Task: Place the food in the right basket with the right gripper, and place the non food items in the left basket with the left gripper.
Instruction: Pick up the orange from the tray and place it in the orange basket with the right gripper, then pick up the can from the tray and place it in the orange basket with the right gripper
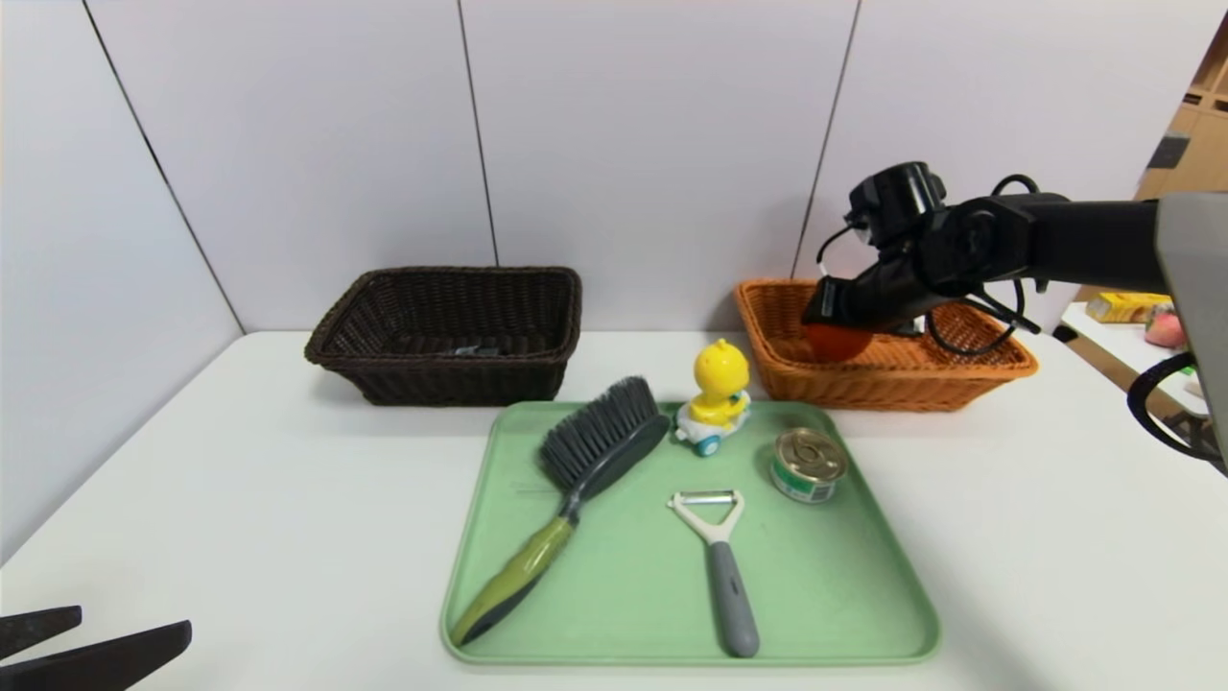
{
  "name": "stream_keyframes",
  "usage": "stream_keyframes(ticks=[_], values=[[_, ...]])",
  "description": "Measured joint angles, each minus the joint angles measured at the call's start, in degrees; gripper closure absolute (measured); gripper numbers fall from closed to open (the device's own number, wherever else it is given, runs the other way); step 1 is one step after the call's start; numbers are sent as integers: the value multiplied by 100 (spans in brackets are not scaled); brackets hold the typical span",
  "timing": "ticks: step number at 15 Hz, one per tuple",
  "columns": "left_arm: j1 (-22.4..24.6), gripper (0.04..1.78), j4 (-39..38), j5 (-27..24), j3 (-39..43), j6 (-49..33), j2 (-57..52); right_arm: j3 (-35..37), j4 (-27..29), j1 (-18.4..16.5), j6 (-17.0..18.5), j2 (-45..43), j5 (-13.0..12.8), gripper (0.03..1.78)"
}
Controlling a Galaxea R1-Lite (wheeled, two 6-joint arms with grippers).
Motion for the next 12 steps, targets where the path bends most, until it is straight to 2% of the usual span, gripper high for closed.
stream_keyframes(ticks=[4,7,10,12], values=[[0,13,0,0,-1,0,21,-2,-446,-15,-311,-43,10,35],[0,13,-1,0,-17,0,21,-2,-472,5,-388,-276,13,27],[0,13,-4,-4,-22,2,18,6,-280,88,-385,-856,190,21],[0,13,-9,-11,-15,2,18,30,140,210,-306,-1436,411,19]])
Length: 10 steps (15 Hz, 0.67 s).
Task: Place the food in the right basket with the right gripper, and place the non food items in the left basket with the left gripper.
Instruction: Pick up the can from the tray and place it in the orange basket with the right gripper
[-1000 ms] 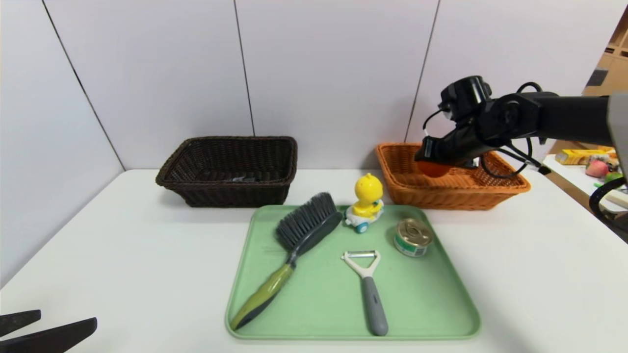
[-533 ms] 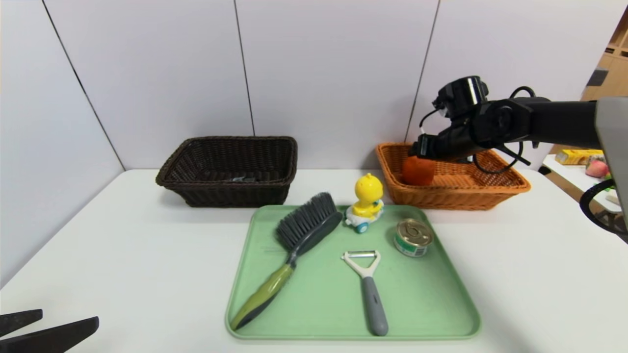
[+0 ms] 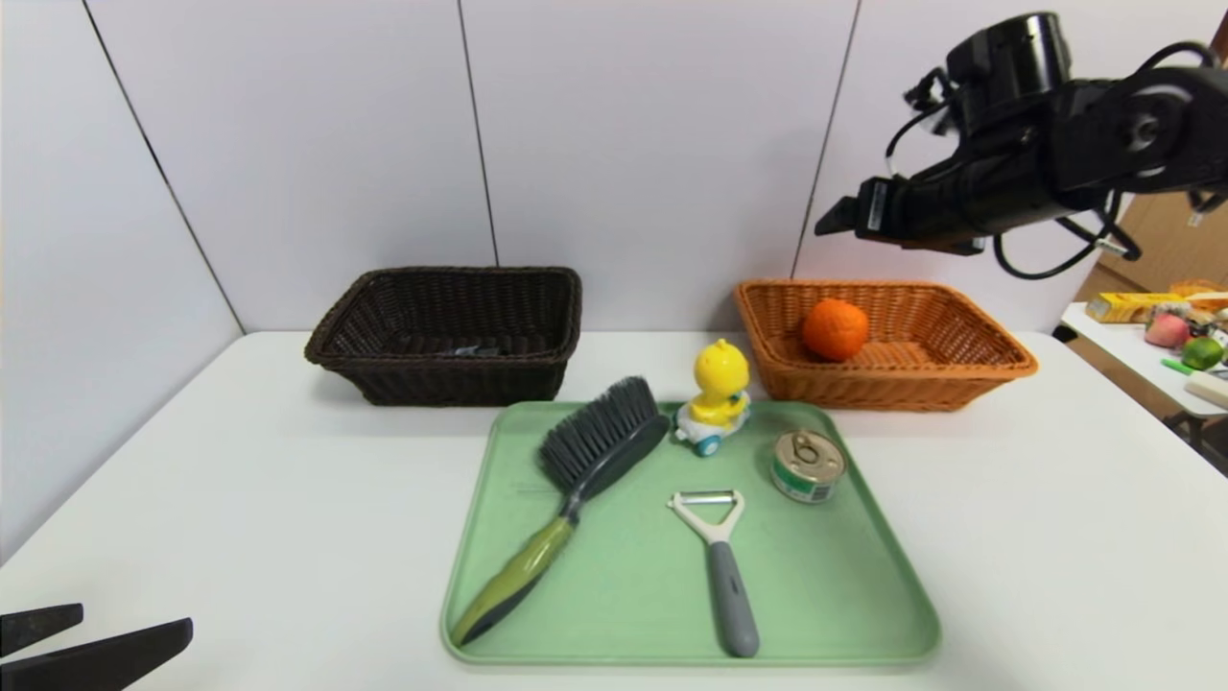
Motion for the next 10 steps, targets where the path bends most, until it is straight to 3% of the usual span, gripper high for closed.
stream_keyframes(ticks=[3,5,7,10], values=[[0,13,-2,-4,9,2,0,278,813,433,347,-1017,190,16],[0,13,0,-1,9,5,-7,1053,913,790,579,-1651,222,15],[0,13,7,-4,20,5,-11,2232,508,1108,667,-2267,226,14],[0,13,5,-43,26,0,-16,4201,-614,1557,708,-3010,66,12]])
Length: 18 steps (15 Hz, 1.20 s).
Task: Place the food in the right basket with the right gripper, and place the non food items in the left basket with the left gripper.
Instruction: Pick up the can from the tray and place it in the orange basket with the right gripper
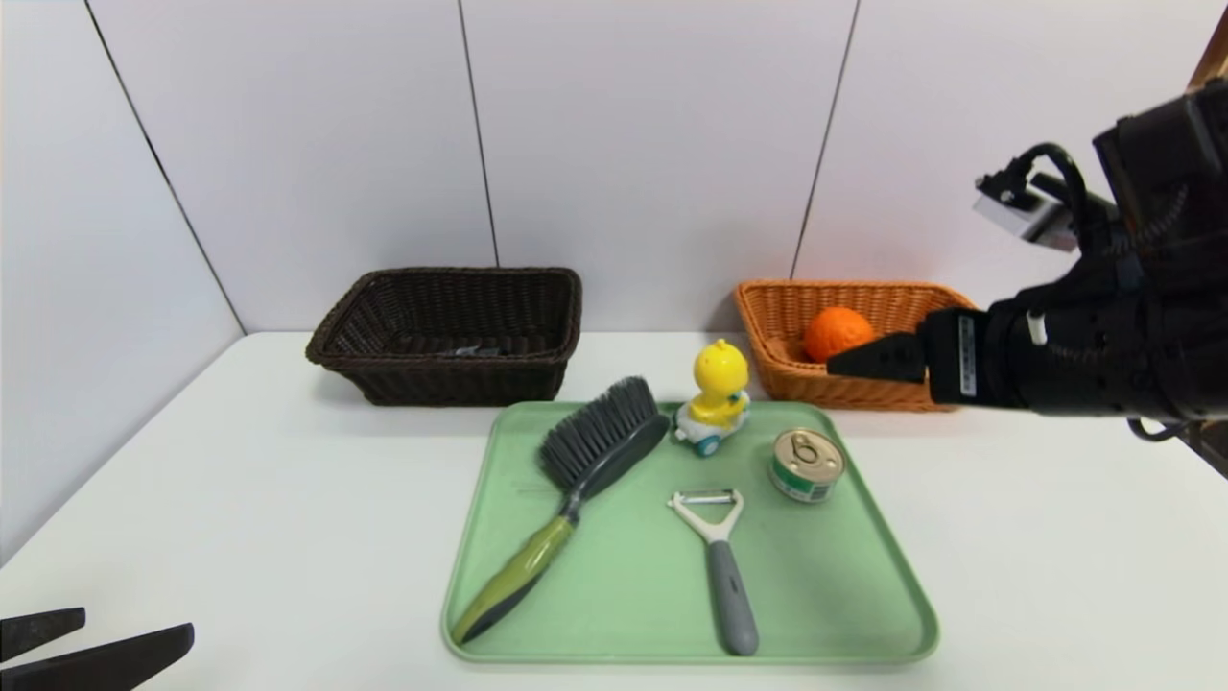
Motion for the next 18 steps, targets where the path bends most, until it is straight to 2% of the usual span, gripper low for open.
stream_keyframes(ticks=[2,3,5,7,9,11,14,18], values=[[0,13,4,-13,2,-2,-13,874,-724,347,63,-315,-358,12],[0,13,6,-16,7,-2,-26,1147,-903,466,85,-400,-496,12],[0,13,9,-13,24,-5,-48,1574,-1028,573,105,-493,-656,12],[0,13,17,-16,35,-5,-72,1927,-1456,606,177,-482,-833,12],[0,13,13,-13,35,-5,-78,2096,-1777,610,571,-335,-1114,12],[0,13,2,-13,24,-2,-72,1993,-1513,606,1015,-184,-1243,12],[0,13,-7,-16,24,-11,-61,1641,-1006,607,1580,30,-1230,12],[0,13,-9,-13,35,-28,-77,1475,-1001,607,1822,389,-1213,12]])
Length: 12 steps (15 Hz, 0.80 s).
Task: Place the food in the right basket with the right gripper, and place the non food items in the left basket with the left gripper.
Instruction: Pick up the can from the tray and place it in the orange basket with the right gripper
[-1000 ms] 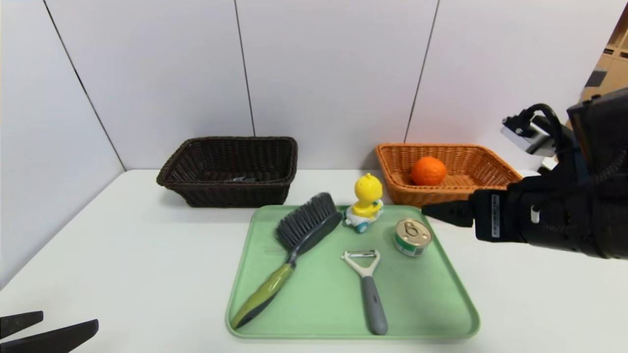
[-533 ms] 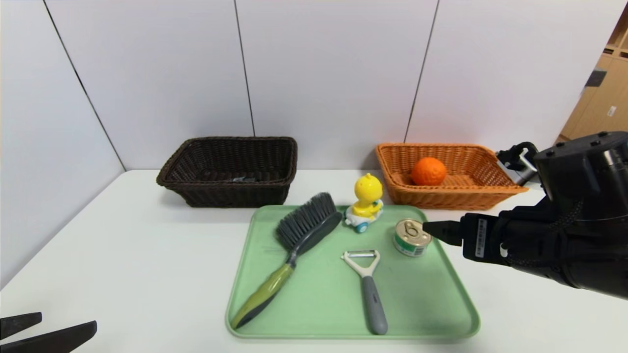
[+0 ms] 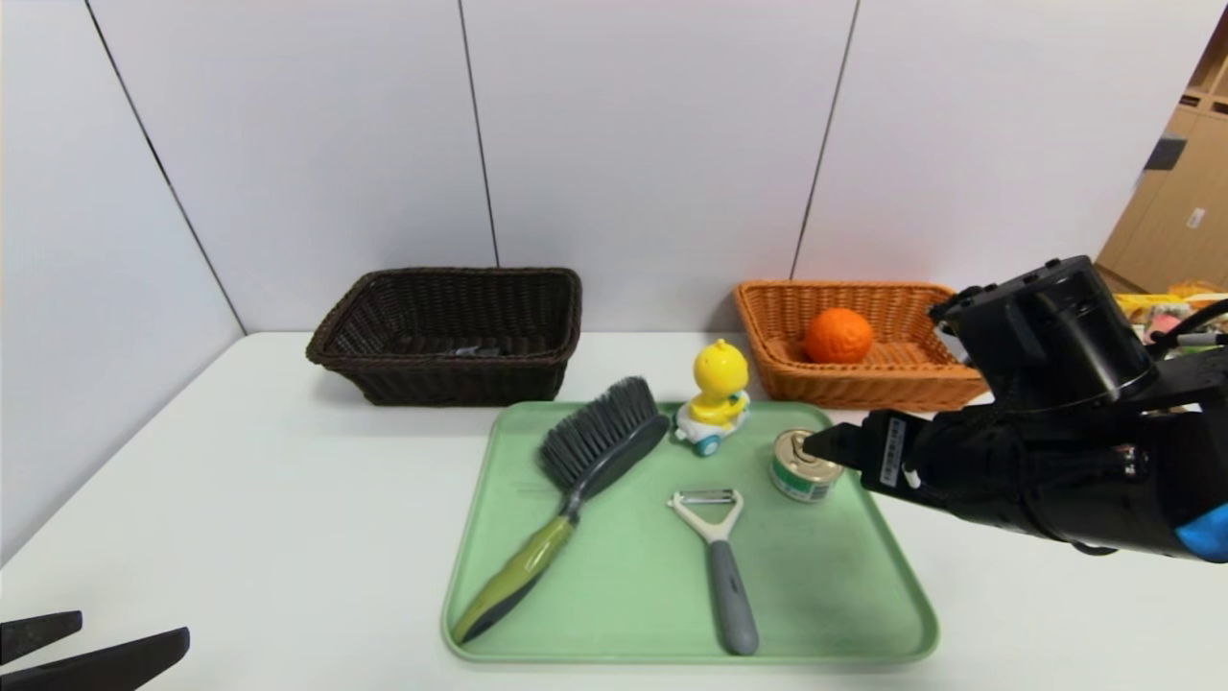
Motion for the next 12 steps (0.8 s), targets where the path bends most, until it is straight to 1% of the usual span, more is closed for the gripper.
stream_keyframes(ticks=[3,6,7,9,12], values=[[0,13,6,0,9,-82,-20,-22,-22,68,39,336,-11,12],[0,13,9,-5,13,-82,-41,0,-123,285,-38,634,-89,12],[0,13,6,0,20,-82,-54,-9,-219,333,-49,717,-140,12],[0,13,9,-7,68,-83,-106,-6,-388,374,-72,911,-378,12],[0,13,22,-7,174,-83,-211,-4,-449,394,-245,1056,-563,12]])
